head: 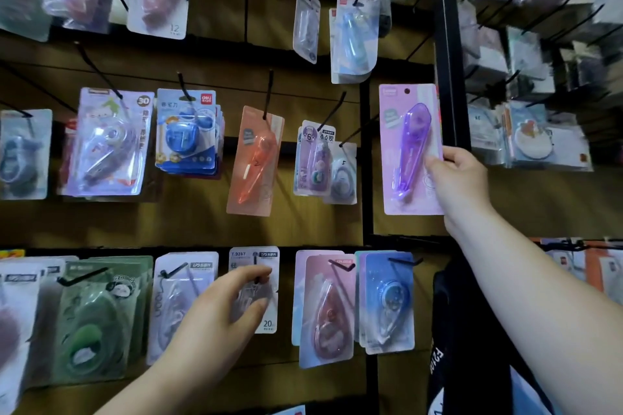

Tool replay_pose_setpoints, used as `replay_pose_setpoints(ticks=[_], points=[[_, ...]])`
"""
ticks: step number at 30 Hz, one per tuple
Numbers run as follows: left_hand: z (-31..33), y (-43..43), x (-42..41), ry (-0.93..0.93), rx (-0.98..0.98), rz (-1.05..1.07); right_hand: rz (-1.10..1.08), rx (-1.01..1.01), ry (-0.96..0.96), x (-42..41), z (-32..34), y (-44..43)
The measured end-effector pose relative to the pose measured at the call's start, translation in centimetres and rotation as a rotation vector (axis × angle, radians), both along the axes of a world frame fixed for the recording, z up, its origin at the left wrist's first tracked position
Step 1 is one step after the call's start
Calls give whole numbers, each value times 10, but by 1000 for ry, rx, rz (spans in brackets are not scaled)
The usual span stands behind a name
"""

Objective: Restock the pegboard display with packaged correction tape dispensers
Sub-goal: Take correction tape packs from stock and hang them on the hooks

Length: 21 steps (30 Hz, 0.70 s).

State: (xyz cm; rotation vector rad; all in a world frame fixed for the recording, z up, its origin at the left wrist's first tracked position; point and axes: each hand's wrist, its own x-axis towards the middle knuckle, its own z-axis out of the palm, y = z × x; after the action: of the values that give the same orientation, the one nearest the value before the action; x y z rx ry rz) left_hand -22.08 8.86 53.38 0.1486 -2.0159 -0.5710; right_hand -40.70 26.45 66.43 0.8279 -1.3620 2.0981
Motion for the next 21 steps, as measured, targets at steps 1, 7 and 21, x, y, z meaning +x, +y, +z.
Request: replay_pose_setpoints(ticks=[1,7,21], points=[[0,1,1,1,7,-1,3,17,1,1,2,-2],[1,5,6,-54,30,2,18,69,-14,4,6,-6],[4,8,9,-86,58,9,42,62,32,25,4,-7]])
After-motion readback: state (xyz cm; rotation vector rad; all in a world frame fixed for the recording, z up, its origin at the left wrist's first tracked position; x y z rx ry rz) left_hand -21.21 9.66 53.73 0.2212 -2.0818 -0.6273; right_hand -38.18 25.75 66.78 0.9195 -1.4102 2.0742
